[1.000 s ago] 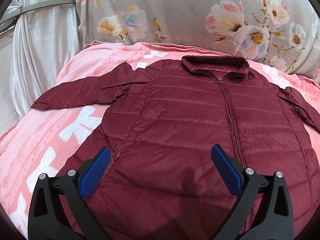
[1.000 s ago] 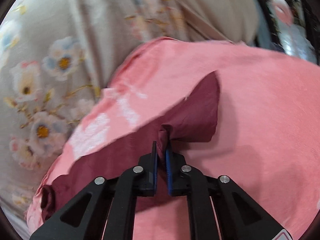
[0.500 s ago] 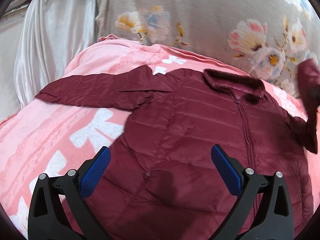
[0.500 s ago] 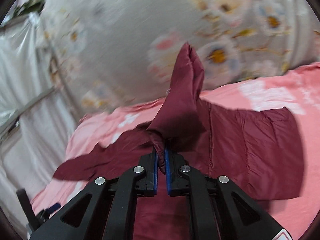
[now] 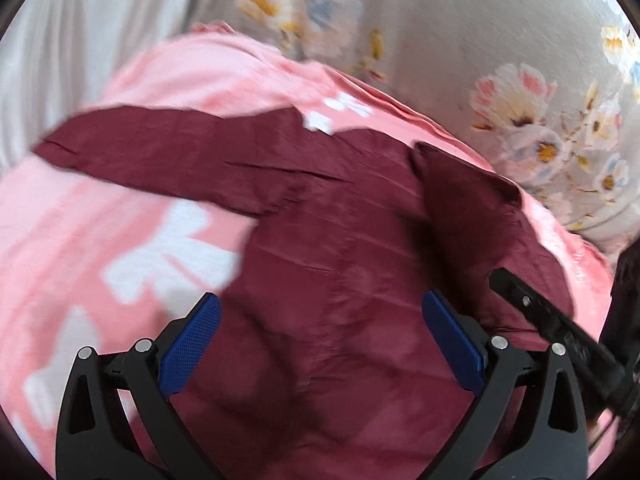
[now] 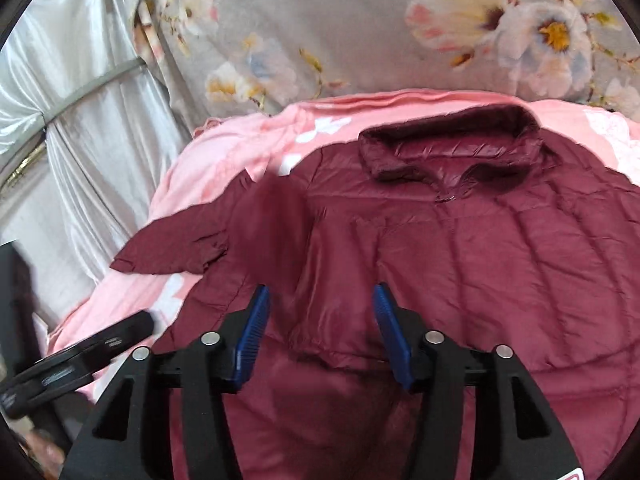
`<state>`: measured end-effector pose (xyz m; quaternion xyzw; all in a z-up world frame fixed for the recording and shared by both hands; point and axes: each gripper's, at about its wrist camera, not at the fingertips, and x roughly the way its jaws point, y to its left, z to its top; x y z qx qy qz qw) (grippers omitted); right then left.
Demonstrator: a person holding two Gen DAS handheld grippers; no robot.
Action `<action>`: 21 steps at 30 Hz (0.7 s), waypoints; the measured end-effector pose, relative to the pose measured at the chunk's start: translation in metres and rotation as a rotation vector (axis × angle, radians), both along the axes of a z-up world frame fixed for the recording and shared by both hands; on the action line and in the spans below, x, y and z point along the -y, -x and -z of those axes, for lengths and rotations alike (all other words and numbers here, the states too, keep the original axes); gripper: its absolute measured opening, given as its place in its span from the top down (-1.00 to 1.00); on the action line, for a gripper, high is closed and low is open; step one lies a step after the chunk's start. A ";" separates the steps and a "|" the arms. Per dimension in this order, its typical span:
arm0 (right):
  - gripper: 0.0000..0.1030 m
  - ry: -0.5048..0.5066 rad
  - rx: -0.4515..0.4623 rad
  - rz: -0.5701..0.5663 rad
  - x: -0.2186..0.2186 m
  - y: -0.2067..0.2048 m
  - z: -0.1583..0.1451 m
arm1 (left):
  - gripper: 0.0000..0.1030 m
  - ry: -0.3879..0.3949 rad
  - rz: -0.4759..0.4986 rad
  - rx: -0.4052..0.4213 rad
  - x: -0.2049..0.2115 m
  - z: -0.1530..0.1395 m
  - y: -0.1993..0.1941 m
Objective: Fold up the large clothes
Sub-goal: 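Lift the sleeve with the right tool and fold it across the jacket body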
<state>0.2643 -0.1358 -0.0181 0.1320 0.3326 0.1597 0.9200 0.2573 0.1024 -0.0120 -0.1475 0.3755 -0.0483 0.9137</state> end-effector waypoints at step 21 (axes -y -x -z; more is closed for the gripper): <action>-0.18 -0.333 -0.099 0.517 0.226 0.057 0.047 | 0.91 0.069 0.046 -0.128 0.051 0.016 -0.084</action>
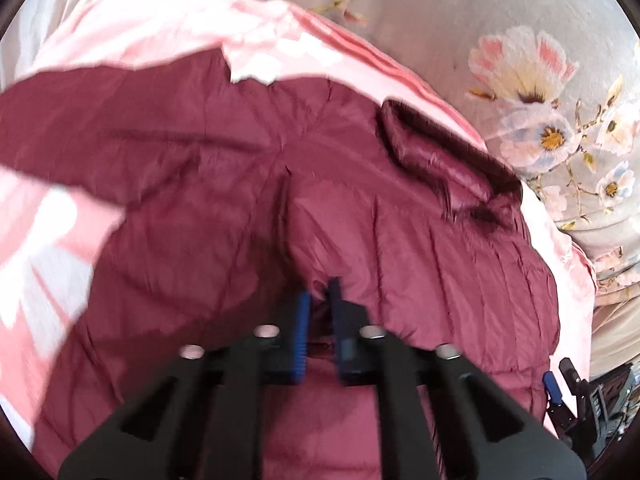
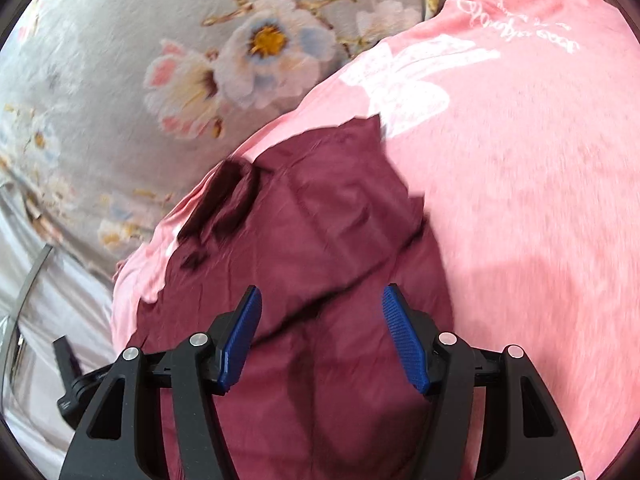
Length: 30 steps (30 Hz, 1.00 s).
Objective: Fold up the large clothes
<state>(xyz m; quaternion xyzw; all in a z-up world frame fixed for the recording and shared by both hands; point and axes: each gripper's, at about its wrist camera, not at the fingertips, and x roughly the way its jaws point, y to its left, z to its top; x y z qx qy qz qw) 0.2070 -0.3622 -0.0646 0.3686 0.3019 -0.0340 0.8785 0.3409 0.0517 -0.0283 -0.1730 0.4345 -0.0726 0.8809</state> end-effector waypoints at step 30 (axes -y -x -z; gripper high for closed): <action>0.75 0.352 -0.202 0.156 -0.017 -0.025 -0.012 | 0.74 -0.407 -0.094 0.079 0.001 0.021 -0.021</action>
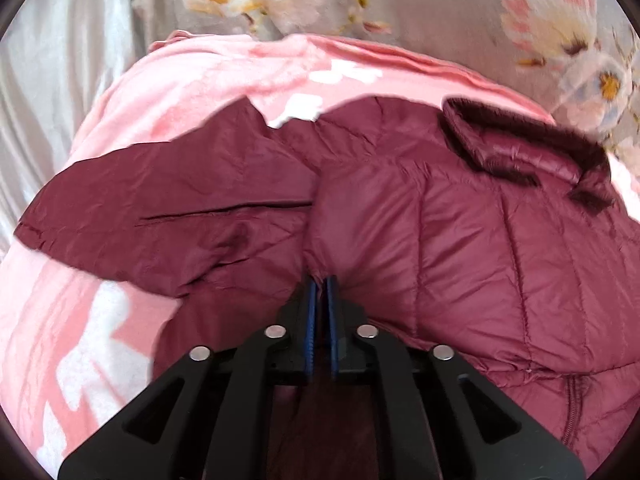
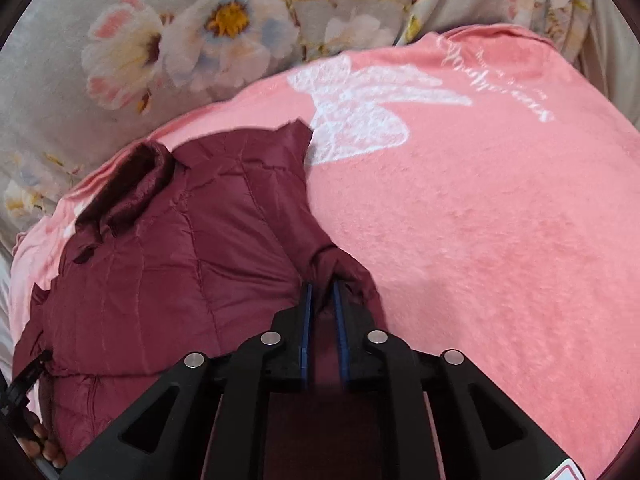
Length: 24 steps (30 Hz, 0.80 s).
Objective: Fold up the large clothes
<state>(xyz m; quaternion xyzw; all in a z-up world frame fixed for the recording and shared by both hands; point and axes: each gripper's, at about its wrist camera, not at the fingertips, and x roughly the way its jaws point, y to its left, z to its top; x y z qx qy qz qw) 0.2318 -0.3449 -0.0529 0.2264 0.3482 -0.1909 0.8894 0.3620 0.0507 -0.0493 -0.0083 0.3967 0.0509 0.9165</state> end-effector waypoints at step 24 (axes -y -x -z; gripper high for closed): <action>1.00 0.097 -0.052 -0.085 -0.042 -0.050 0.013 | 0.22 0.024 0.078 -0.016 0.070 0.015 -0.020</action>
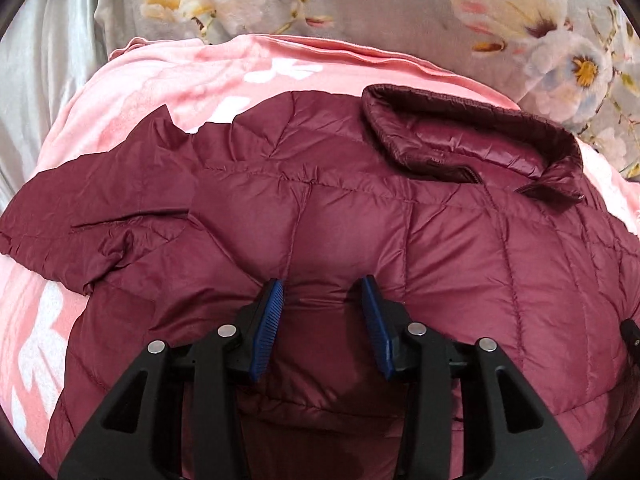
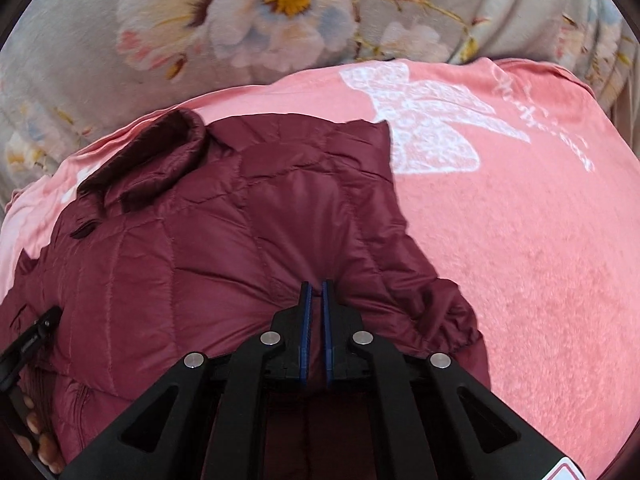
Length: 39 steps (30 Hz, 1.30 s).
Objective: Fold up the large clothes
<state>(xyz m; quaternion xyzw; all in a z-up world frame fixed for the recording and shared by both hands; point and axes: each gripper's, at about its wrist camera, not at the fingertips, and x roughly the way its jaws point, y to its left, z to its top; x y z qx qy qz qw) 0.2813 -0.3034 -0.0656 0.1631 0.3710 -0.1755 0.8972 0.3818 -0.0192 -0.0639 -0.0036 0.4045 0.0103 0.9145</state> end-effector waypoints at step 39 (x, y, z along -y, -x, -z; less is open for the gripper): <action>0.83 0.088 -0.070 -0.417 -0.273 -0.034 0.000 | -0.64 0.325 -0.821 0.048 -0.454 -0.010 0.047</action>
